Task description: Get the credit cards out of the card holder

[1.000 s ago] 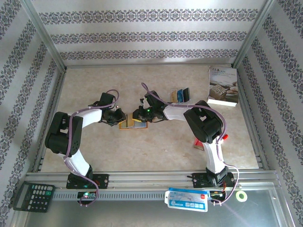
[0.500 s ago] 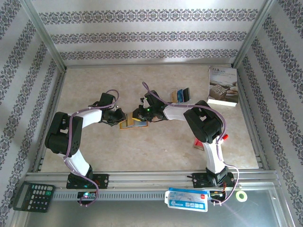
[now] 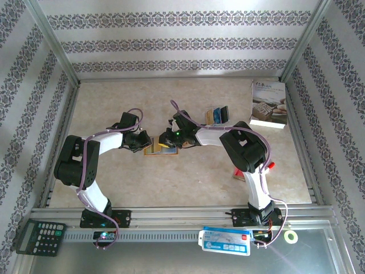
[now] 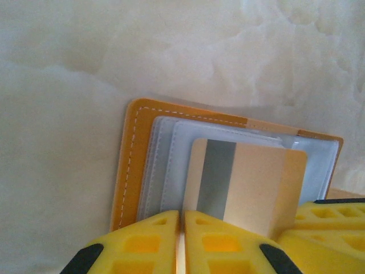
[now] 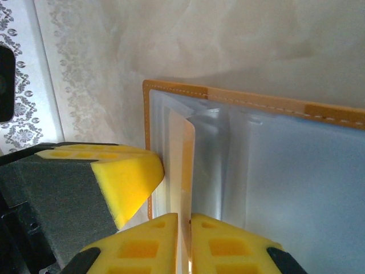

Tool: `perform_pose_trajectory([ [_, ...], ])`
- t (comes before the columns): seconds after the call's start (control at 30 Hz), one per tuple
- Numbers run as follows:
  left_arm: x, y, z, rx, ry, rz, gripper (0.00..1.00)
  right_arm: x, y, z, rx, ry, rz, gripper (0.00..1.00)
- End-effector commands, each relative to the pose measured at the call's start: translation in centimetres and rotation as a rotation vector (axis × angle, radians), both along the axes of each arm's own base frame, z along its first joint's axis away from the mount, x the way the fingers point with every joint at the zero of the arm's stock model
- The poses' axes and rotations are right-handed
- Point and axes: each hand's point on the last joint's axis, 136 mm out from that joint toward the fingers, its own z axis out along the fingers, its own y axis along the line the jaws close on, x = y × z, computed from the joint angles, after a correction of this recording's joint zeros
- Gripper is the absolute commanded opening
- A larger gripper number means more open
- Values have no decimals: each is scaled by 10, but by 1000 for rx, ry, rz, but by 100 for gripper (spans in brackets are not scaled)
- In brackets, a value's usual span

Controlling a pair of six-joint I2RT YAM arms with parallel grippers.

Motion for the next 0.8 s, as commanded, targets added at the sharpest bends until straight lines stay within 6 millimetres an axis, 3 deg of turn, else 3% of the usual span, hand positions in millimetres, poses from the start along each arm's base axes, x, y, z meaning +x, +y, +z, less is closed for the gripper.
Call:
perform_pose_trajectory([
  [0.0,-17,4,-19,30,67,5,11,1,12,7,33,-20,10,12],
  [0.2,-16,7,-14,42,53,13,12,4,-1,7,0,-43,-19,4],
  [0.53,-11,1,-1,2,16,7,21,5,-61,12,-81,-100,-68,1],
  [0.67,-1,-10,17,-70,-30,-2,22,3,-81,28,-83,-140,-65,0],
  [0.77,9,-15,46,-124,-104,-4,31,1,-95,50,-94,-201,-57,0],
])
